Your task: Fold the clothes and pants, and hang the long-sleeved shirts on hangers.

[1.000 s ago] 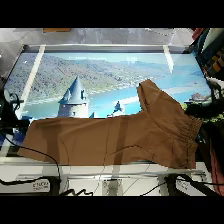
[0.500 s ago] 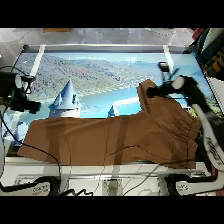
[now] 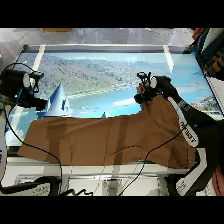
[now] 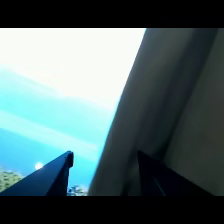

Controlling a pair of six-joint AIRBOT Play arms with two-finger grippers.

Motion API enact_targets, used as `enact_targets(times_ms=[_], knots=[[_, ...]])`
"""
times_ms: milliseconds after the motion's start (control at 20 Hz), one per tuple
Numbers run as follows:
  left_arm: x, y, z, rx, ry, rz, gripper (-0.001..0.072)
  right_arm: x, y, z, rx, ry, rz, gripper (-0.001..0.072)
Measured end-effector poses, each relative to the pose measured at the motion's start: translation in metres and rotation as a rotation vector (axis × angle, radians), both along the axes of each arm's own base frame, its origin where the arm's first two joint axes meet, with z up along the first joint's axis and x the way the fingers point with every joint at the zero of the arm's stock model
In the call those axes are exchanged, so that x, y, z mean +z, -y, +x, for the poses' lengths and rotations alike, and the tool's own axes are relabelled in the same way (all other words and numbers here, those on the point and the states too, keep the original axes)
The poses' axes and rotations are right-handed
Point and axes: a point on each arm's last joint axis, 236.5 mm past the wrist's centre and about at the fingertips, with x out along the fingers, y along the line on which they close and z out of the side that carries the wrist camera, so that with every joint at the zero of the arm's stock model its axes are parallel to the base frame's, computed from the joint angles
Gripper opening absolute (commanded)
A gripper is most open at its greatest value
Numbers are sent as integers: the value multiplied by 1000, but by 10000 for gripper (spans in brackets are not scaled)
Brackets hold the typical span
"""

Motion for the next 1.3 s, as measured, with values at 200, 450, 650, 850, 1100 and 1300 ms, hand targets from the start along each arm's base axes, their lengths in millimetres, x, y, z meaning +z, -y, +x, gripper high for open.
enact_targets(times_ms=[200, 450, 650, 850, 1100, 1300], knots=[[0, 1, 0, -2, 1, 0, 491, -16, 8, -7, -27, -54, -37, 25], [0, 1, 0, 4, 3, -1, 491, 0, 9, 2, -43, -38, -42, 23], [0, 1, 0, 7, 1, -1, 492, 72, 0, 29, -50, 101, 5, 23], [0, 1, -3, 11, -8, -1, 491, 161, -14, 26, -46, 230, 96, 23], [0, 1, -4, 13, -13, -1, 492, 198, 9, -36, -14, 115, 23, 23], [0, 1, -4, 14, -14, -2, 492, 191, 58, -94, -46, -76, -91, 24]])
